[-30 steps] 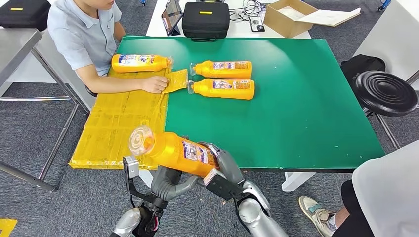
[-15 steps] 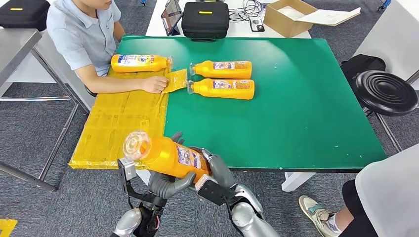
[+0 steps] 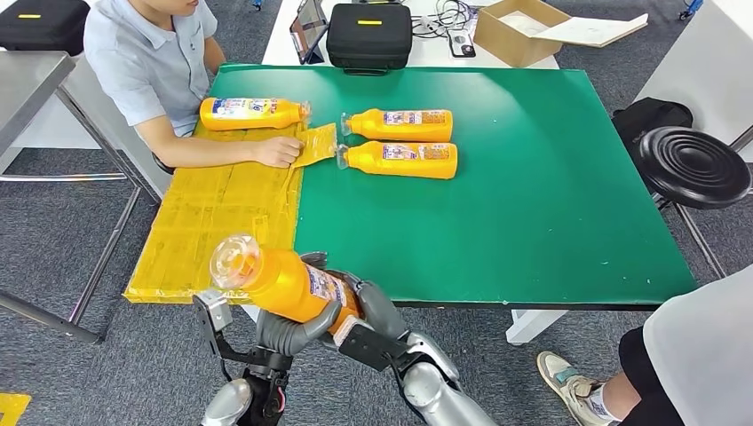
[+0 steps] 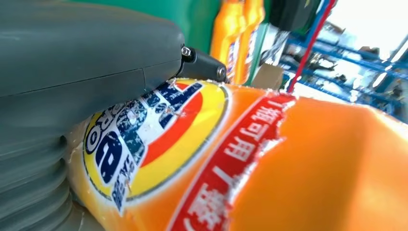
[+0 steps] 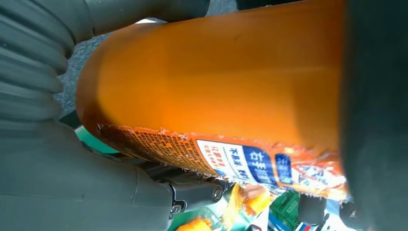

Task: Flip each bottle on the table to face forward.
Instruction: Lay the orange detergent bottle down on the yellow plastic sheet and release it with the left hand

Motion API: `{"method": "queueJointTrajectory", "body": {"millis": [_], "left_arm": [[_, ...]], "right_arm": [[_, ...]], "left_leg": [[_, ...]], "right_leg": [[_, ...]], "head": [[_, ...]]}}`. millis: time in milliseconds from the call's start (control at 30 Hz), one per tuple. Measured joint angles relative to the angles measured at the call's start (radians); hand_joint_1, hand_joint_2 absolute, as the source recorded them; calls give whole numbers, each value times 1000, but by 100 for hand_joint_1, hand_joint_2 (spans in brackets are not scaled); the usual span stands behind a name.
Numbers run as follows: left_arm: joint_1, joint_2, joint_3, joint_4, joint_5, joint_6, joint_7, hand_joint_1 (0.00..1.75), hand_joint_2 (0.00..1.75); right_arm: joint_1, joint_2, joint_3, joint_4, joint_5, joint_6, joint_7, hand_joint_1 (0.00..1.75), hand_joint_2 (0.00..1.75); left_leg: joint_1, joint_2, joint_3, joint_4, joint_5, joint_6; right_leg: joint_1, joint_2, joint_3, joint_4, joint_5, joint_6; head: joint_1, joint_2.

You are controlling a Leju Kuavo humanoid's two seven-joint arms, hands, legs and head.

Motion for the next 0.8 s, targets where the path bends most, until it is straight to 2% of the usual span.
{"method": "queueJointTrajectory", "body": {"millis": [100, 400, 433, 533, 567, 700, 800], "left_arm": [[4, -4, 8, -13, -14, 38, -34, 175, 175], [5, -4, 23, -27, -13, 32, -48, 175, 175], [5, -4, 24, -27, -13, 31, -47, 175, 175], [4, -4, 27, -27, -11, 28, -44, 175, 175], [3, -4, 28, -27, -8, 25, -42, 175, 175], [-2, -1, 39, -27, 11, 0, -31, 175, 175], [-10, 6, 49, -25, 16, -9, -21, 175, 175]], "right_arm": [[-21, 11, 29, 25, -23, 8, -3, 175, 175], [-32, 18, 41, 39, -39, 12, -8, 175, 175], [-32, 19, 42, 40, -40, 12, -8, 144, 175], [-33, 19, 44, 43, -41, 14, -8, 14, 175], [-32, 19, 47, 44, -39, 16, -9, 0, 175], [-24, 19, 55, 46, -29, 15, -10, 0, 0], [-17, 19, 57, 46, -29, 15, -9, 0, 0]], "left_leg": [[0, 0, 0, 0, 0, 0], [0, 1, 0, 0, 0, 0], [0, 1, 0, 0, 0, 0], [0, 1, 0, 0, 0, 0], [0, 1, 0, 0, 0, 0], [0, 1, 0, 0, 0, 0], [0, 1, 0, 0, 0, 0]], "right_leg": [[0, 0, 0, 0, 0, 0], [0, 0, -1, 0, 0, 0], [0, 0, -1, 0, 0, 0], [0, 0, -1, 0, 0, 0], [0, 0, -1, 0, 0, 0], [0, 0, -1, 0, 0, 0], [0, 0, -1, 0, 0, 0]], "head": [[0, 0], [0, 0], [0, 0], [0, 0], [0, 0], [0, 0], [0, 0]]}}
